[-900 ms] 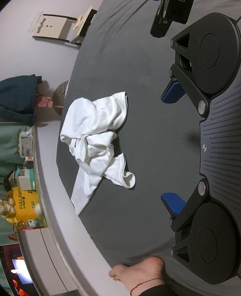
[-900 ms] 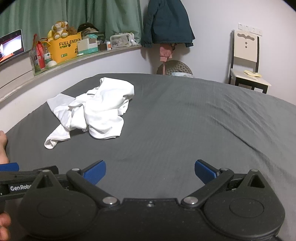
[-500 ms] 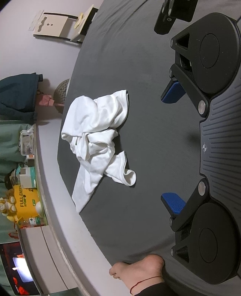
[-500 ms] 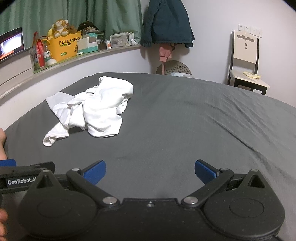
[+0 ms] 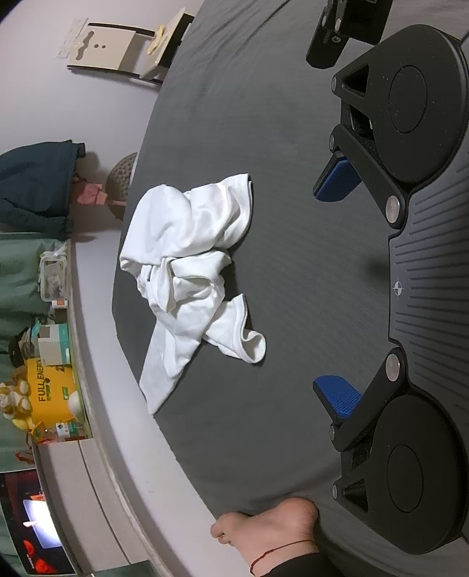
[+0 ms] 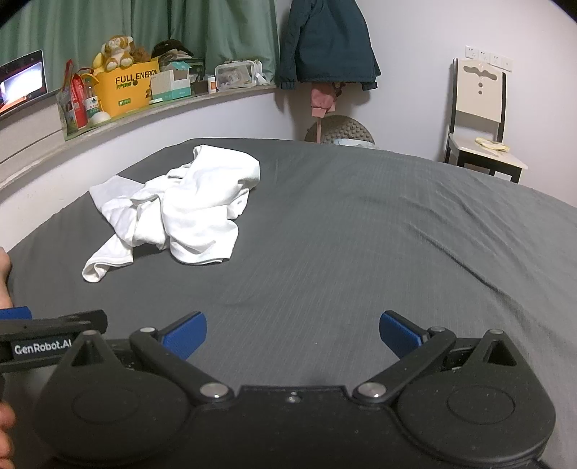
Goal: Fold clothes
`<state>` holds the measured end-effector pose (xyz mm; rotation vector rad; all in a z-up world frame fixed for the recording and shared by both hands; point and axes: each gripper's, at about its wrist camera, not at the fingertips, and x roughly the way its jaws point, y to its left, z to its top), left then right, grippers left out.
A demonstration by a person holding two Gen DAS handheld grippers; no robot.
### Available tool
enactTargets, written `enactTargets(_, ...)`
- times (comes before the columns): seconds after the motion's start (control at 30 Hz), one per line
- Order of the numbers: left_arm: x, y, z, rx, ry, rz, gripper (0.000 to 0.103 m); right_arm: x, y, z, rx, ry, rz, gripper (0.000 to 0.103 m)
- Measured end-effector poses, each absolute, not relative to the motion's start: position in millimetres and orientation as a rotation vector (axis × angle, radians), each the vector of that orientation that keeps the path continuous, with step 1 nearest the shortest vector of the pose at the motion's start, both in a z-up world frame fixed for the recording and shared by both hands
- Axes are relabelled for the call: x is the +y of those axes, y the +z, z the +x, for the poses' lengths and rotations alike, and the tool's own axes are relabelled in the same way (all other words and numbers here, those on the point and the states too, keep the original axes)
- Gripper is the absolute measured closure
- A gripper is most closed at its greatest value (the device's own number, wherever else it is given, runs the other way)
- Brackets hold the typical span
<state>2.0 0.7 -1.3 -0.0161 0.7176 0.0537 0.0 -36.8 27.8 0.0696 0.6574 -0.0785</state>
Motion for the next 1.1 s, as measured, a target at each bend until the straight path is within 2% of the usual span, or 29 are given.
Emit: enactTargets(1.1, -2.7, -24.7, 23.7, 0.764, 0.083, -0.036, 0.000, -36.6, 2.3, 16.3, 0.716, -0.080, 0.073, 0.000)
